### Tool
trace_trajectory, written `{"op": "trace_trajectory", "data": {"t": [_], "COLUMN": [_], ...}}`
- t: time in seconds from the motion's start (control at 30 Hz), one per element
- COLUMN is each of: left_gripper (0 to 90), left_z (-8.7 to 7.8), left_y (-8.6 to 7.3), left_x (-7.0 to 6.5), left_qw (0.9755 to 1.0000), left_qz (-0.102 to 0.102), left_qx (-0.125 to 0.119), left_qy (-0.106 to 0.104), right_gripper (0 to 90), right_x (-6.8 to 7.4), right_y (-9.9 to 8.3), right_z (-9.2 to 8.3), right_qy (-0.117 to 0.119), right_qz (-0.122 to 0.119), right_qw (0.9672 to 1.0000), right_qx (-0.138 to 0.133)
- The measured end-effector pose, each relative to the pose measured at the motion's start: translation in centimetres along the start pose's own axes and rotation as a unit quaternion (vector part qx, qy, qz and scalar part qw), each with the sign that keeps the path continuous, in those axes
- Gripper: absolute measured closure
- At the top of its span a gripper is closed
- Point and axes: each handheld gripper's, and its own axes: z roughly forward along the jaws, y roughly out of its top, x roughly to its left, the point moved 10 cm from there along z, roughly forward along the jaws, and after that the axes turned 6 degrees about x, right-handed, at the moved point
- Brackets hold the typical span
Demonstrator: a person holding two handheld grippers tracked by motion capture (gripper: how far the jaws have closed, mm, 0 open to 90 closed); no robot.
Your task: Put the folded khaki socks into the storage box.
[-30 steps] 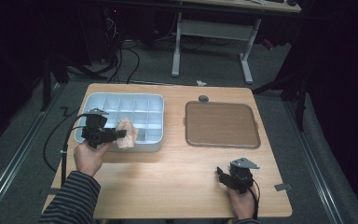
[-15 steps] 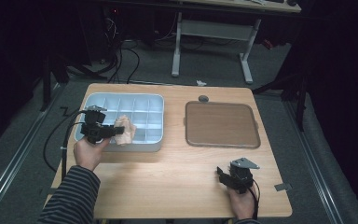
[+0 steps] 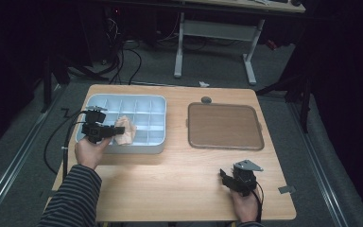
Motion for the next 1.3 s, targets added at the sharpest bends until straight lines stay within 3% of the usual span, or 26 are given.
{"op": "trace_trajectory", "data": {"t": [0.57,1.13,1.3], "left_gripper": [72.9,73.1,73.1], "left_z": [2.6,3.6,3.7], "left_y": [-0.6,-1.5,-1.7], "left_x": [2.0,2.4,2.3], "left_qw": [0.9992,0.9974,0.9964], "left_qz": [-0.015,-0.006,0.006], "left_qx": [0.037,0.069,0.079], "left_qy": [0.008,0.019,0.029], "right_gripper": [39.0,39.0,39.0], "right_x": [0.0,0.0,0.0], "right_y": [0.0,0.0,0.0], "right_z": [0.0,0.0,0.0], "right_qy": [0.000,0.000,-0.001], "right_qz": [0.001,0.001,0.002], "right_qw": [1.0000,1.0000,1.0000], "right_qx": [0.001,0.000,0.001]}}
